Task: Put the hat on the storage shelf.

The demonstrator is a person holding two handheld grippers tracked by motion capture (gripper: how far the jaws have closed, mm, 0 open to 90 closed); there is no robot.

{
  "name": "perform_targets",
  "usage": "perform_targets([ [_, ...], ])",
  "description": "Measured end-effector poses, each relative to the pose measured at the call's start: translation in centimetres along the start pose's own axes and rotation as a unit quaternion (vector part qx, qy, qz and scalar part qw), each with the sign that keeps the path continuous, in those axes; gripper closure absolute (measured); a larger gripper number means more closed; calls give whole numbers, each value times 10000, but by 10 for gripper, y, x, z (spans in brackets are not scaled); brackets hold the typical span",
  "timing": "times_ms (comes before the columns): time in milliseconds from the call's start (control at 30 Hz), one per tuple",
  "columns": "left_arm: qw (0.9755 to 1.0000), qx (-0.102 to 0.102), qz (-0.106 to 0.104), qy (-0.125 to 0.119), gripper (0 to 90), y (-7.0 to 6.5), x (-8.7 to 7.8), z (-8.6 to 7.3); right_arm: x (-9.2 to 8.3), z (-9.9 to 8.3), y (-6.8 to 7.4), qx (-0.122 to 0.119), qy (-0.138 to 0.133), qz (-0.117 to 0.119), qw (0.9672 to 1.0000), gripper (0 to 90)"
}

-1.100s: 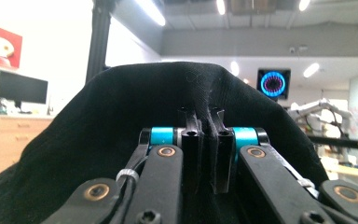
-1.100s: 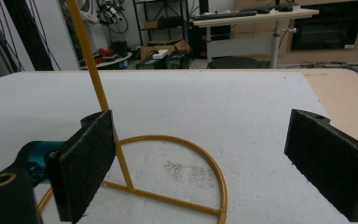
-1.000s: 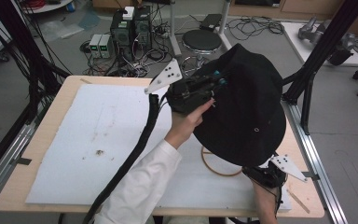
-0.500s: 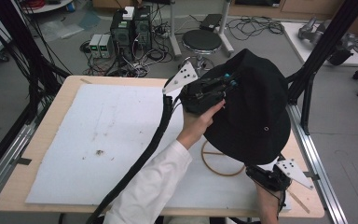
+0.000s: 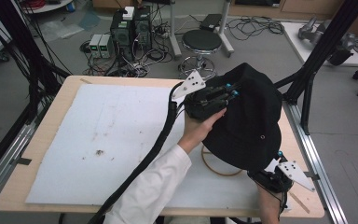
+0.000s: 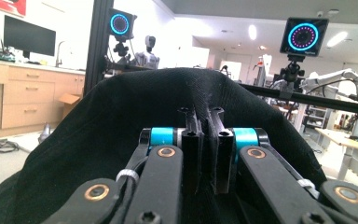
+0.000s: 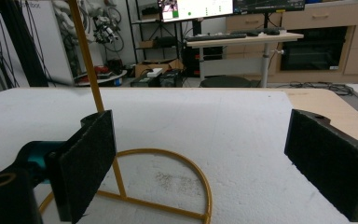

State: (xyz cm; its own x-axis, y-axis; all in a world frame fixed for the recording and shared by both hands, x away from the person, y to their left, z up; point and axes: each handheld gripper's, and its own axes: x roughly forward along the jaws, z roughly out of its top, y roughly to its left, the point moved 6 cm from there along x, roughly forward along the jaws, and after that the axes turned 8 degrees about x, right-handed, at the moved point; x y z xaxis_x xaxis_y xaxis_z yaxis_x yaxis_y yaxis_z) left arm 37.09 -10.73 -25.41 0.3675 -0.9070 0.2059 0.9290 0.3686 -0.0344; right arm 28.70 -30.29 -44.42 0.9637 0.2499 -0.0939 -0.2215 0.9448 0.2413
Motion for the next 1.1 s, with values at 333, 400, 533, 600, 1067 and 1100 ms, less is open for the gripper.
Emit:
perform_targets([
  [333,9994,-277,26,225,854,7,-3,-13,0,0,1,0,-12,41,10000,81],
  [400,9991,-319,-43,284,852,8,-2,-16,0,1,1,-5,-34,56,10000,82],
  [533,9989,-358,-97,283,848,9,-3,-18,-1,1,1,-7,-58,42,10000,81],
  [600,9989,-366,-101,271,841,9,-4,-19,-1,1,1,4,-69,31,10000,81],
  [1067,9987,-484,137,82,503,20,-19,-15,-2,2,1,-17,-113,26,9999,81],
  [1100,9987,-484,137,82,483,20,-19,-15,-2,2,1,-17,-113,26,9999,81],
])
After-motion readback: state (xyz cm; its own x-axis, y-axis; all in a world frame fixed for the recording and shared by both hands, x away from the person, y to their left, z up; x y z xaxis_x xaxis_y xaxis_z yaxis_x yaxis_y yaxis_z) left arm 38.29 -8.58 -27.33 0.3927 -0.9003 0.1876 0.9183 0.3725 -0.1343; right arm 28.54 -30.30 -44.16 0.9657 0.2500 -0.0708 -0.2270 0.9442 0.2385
